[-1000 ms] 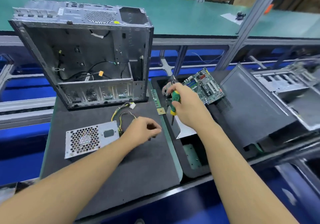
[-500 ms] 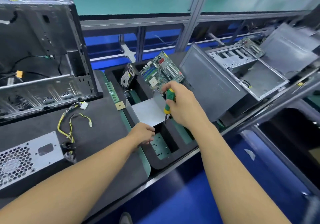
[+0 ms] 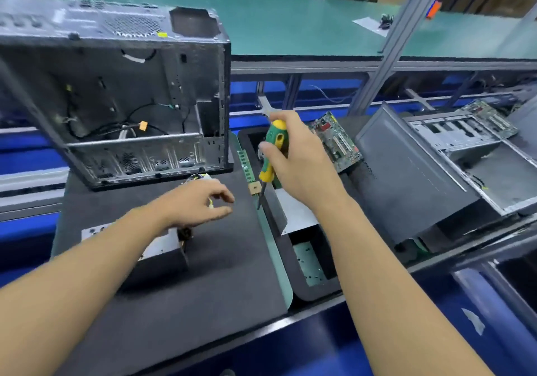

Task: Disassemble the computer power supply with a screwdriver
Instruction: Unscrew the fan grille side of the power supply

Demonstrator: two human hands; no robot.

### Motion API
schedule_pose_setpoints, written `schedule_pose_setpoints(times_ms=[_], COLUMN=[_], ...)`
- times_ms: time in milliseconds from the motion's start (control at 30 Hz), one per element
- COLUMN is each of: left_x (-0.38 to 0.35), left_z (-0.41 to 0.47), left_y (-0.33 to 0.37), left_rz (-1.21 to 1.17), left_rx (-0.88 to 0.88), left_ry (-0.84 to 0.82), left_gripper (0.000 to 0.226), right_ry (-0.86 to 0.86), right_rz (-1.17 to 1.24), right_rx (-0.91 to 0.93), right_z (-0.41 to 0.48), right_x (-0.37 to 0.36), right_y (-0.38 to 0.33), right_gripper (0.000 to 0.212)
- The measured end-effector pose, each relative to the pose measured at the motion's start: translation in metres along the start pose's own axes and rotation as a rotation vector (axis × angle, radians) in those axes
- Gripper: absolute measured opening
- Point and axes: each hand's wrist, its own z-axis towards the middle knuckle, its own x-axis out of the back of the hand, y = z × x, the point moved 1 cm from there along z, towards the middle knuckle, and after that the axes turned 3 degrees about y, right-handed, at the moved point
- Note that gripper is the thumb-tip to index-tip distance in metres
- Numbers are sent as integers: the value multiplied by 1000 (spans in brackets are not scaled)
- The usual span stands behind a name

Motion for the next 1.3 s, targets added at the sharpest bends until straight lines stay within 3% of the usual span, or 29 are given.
schedule_pose_setpoints(times_ms=[167,367,567,800,1300], left_x=[48,46,24,19,18], left_z=[-74,-155,-191,-192,-192], left_y=[-70,-121,-144,-152,-158], left_rz=[149,36,-263,-625,-653], left_rx=[226,388,434,439,400], left_ry=[-150,-273,48,46,-1], left_gripper=[86,131,116,99,102], right_ry=[-56,-176,-350,-483,-518], right_rz=[81,192,198,139,54], right_rx=[75,136,139,157,155], right_z=[7,8,4,-5,-6], right_x=[-47,-109,-162,-188,-198], right_y=[-42,-95,-127,-139,-136], right_gripper=[33,27,25,26,27])
